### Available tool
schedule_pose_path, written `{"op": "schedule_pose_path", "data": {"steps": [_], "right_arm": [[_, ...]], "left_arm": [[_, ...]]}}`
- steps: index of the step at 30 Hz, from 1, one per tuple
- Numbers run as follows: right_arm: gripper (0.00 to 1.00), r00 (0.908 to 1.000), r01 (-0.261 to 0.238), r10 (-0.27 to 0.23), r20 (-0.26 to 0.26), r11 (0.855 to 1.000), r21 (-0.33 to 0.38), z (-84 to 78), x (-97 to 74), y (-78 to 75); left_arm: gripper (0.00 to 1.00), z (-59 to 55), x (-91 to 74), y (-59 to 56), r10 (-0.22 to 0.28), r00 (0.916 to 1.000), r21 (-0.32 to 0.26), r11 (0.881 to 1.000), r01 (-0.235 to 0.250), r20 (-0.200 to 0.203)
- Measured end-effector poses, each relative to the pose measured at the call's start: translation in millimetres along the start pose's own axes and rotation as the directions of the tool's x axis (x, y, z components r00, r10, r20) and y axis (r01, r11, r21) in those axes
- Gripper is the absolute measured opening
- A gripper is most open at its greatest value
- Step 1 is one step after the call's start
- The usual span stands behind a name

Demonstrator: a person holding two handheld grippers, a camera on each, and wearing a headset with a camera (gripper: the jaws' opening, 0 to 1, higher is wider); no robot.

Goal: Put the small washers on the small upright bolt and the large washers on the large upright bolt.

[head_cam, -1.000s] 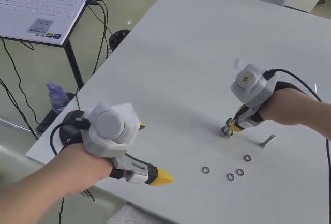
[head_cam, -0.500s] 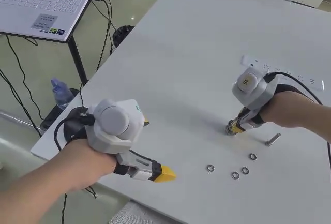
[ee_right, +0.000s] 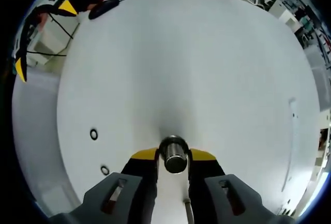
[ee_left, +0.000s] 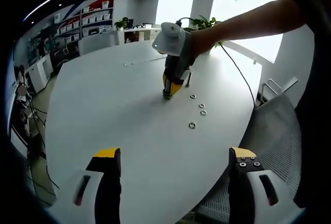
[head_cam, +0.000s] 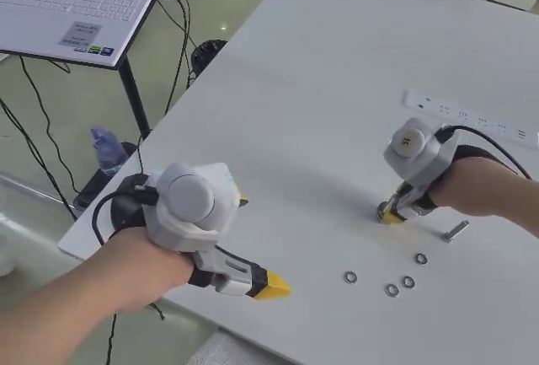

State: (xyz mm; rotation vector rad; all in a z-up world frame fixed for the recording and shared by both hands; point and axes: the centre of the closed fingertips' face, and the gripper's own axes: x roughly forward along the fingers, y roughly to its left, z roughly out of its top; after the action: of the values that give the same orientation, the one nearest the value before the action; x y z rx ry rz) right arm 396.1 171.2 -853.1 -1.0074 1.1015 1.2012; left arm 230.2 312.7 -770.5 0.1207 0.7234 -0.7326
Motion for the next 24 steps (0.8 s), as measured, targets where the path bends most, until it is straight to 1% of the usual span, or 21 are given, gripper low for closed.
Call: {"op": "schedule_pose_path", "data": {"steps": [5,8,13,16,24], "right_arm": [[0.22,1.0000,-0.002,0.002,-0.005,1.000,-0.003,0.1,3.6,-1.7],[0.22,1.0000,-0.007,0.007,0.000,1.000,0.005,1.0,3.5,-1.7],[0.22,0.9998,-0.015,0.015,0.008,1.000,0.005,1.1,4.0,-2.5],[0.22,0.9999,-0.013,0.013,0.008,1.000,0.003,1.3,3.9,-2.3],[0.23,0.9999,-0.012,0.012,0.007,1.000,-0.003,1.4,3.2,-1.9]], "left_arm": [[0.85,-0.4,1.2,0.5,-0.001,1.0000,0.002,1.000,0.001,-0.005],[0.85,-1.0,1.9,-0.1,-0.004,1.0000,0.000,1.000,0.004,-0.009],[0.83,-4.8,4.2,-1.1,-0.013,0.9997,0.000,1.000,0.013,-0.022],[0.82,-3.9,4.4,-1.1,-0.014,0.9997,-0.002,1.000,0.014,-0.017],[0.81,-5.6,4.5,-1.3,-0.018,0.9996,-0.001,1.000,0.018,-0.024]]}}
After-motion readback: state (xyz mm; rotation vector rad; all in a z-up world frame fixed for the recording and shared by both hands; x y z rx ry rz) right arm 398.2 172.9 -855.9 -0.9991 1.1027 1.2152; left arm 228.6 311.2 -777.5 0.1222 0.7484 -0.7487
